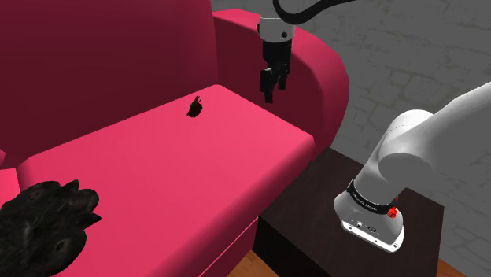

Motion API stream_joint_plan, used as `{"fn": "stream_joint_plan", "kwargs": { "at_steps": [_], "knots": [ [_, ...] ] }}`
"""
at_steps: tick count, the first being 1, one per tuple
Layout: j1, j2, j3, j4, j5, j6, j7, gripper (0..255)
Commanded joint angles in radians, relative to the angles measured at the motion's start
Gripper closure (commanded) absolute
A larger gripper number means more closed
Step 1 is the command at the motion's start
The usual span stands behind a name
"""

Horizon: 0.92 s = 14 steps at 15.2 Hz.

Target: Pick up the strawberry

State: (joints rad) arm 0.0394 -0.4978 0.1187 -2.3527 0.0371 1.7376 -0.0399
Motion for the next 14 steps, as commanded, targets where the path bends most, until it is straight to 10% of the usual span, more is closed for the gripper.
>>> {"fn": "stream_joint_plan", "kwargs": {
  "at_steps": [1,14],
  "knots": [
    [0.0,0.068,0.016,0.034,-0.011,0.053,0.013,0],
    [0.013,0.524,0.101,0.362,-0.168,0.267,0.144,0]
  ]
}}
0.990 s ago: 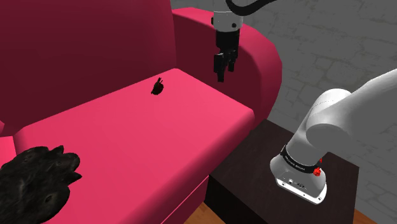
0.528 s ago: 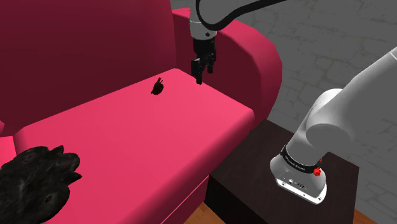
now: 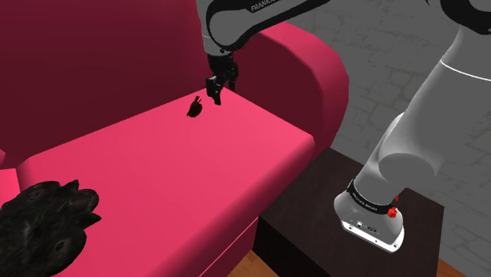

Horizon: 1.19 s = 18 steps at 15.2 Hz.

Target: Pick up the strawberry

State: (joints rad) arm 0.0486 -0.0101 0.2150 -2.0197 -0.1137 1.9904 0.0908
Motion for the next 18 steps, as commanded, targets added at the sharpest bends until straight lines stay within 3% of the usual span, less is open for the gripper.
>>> {"fn": "stream_joint_plan", "kwargs": {
  "at_steps": [1,9,18],
  "knots": [
    [0.007,0.073,0.008,0.063,-0.035,0.021,0.025,0],
    [0.064,0.363,0.008,0.384,-0.168,0.025,0.094,0],
    [0.066,0.395,0.001,0.329,-0.185,0.111,0.117,0]
  ]
}}
